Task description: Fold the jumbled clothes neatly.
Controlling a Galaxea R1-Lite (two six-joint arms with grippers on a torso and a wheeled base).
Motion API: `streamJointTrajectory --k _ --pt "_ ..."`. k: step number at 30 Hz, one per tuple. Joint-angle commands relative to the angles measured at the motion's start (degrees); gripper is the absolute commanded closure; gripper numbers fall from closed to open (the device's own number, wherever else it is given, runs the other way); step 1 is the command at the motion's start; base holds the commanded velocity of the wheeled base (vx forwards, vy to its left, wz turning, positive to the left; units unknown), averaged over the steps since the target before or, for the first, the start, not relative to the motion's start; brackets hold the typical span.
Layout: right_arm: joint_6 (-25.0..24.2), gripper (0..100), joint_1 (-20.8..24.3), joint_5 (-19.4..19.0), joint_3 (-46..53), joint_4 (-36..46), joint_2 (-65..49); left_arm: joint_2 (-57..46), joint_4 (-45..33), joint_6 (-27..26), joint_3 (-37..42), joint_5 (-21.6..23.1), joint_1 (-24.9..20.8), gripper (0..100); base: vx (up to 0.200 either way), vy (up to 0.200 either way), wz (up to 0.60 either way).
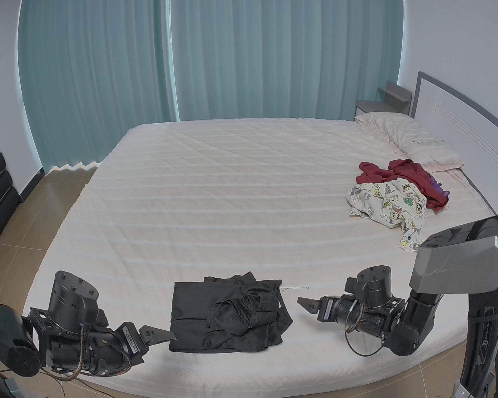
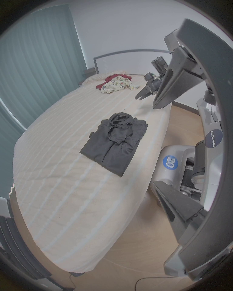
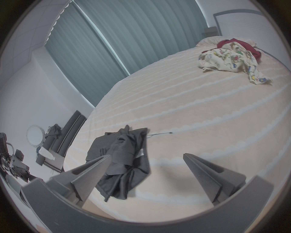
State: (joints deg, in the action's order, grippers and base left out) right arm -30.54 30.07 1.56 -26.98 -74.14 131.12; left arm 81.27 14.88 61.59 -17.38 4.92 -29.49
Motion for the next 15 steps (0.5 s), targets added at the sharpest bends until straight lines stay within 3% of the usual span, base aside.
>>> streamJointTrajectory --k 1,10,15 --pt "0.7 0 5.3 0.5 -7.7 6.2 -1.6 -2.2 4.3 0.9 4.3 2.9 2.4 0 0.000 0.200 0.00" --pt "2.1 0 9.3 0.9 -17.1 13.6 1.9 -2.0 5.2 0.4 4.8 10.8 11.6 0 0.000 0.200 0.00" --pt "3.7 0 11.4 3.8 -18.5 15.4 2.5 -1.8 5.2 0.4 4.8 11.6 12.4 0 0.000 0.200 0.00"
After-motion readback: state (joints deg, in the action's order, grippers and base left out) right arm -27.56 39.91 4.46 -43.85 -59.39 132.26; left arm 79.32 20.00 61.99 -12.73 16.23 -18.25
